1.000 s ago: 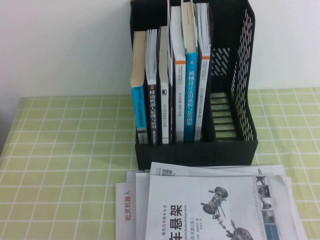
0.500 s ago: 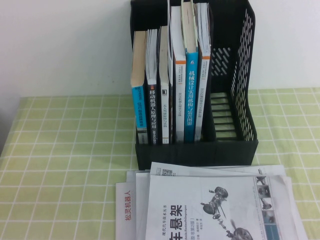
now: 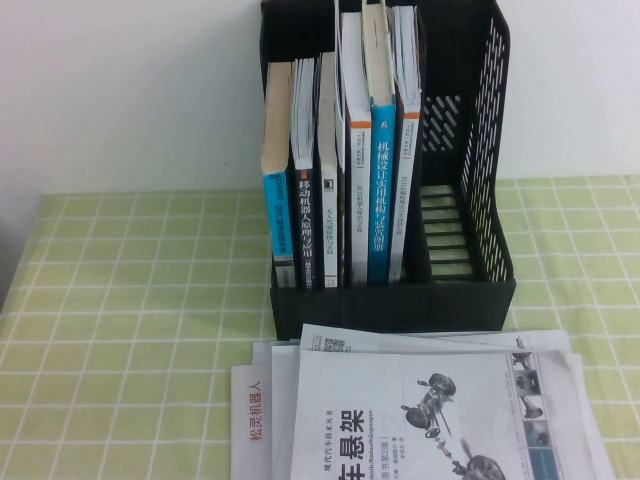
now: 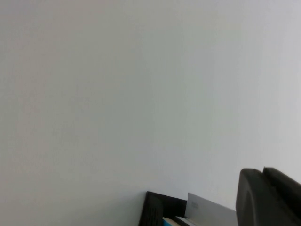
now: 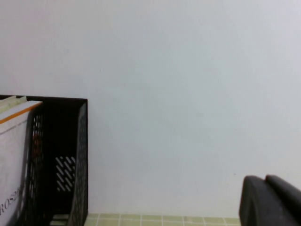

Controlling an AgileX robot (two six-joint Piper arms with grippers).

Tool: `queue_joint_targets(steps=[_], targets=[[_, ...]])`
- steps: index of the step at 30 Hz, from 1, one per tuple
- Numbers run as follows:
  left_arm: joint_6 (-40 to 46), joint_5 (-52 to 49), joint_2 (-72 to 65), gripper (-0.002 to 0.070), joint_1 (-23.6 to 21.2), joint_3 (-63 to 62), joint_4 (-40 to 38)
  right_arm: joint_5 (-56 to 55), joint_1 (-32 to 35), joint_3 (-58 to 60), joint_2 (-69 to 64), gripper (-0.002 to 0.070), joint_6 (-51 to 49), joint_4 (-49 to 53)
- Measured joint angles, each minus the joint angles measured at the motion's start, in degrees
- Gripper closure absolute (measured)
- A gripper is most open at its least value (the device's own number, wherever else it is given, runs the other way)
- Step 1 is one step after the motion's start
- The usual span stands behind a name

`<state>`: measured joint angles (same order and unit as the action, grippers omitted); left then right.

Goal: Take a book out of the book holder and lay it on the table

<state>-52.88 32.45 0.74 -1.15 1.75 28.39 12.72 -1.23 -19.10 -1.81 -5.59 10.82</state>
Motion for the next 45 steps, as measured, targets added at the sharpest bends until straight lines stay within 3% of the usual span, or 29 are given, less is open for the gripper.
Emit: queue_joint_targets(steps=[5,8,14,22,30,34,37,40,45], targets=[[-0.34,-6.46,0.0,0.0678,0.0,0.0,-12.18,1.16,0.0,-4.42,-7.1,0.0678,0.0,0.0],[-2.22,-17.75,0.0,0.0678,0.0,-1.98,-13.35,1.29,0.0,-7.12,-12.17,0.0678,0.0,-0.16],[-3.21,-27.49,-0.3,0.0678,0.0,-10.95,-5.05,1.47,0.0,-11.31,-23.38,0.0678,0.84,-2.36],[-3.1,-31.65,-9.27,0.0678,0.0,-19.73,0.37,2.92,0.0,-15.95,-33.73,0.0678,13.02,-3.04],[-3.1,-35.08,-18.23,0.0678,0.0,-22.96,13.22,16.39,0.0,-21.66,-39.46,0.0678,23.96,-3.19],[-3.1,-42.44,-21.18,0.0678,0.0,-22.96,13.2,23.52,0.0,-22.75,-40.48,0.0678,24.81,-3.88],[-3.1,-48.51,-23.22,0.0678,0.0,-22.96,6.2,26.76,0.0,-22.75,-40.57,0.0678,25.75,-5.86],[-1.78,-53.21,-24.53,0.0678,0.0,-22.96,-10.39,28.69,0.0,-22.75,-40.57,0.0678,29.97,-11.14],[17.27,-57.52,-25.08,0.0678,0.0,-22.96,-42.56,28.37,0.0,-22.75,-40.61,0.0678,39.93,-25.94]])
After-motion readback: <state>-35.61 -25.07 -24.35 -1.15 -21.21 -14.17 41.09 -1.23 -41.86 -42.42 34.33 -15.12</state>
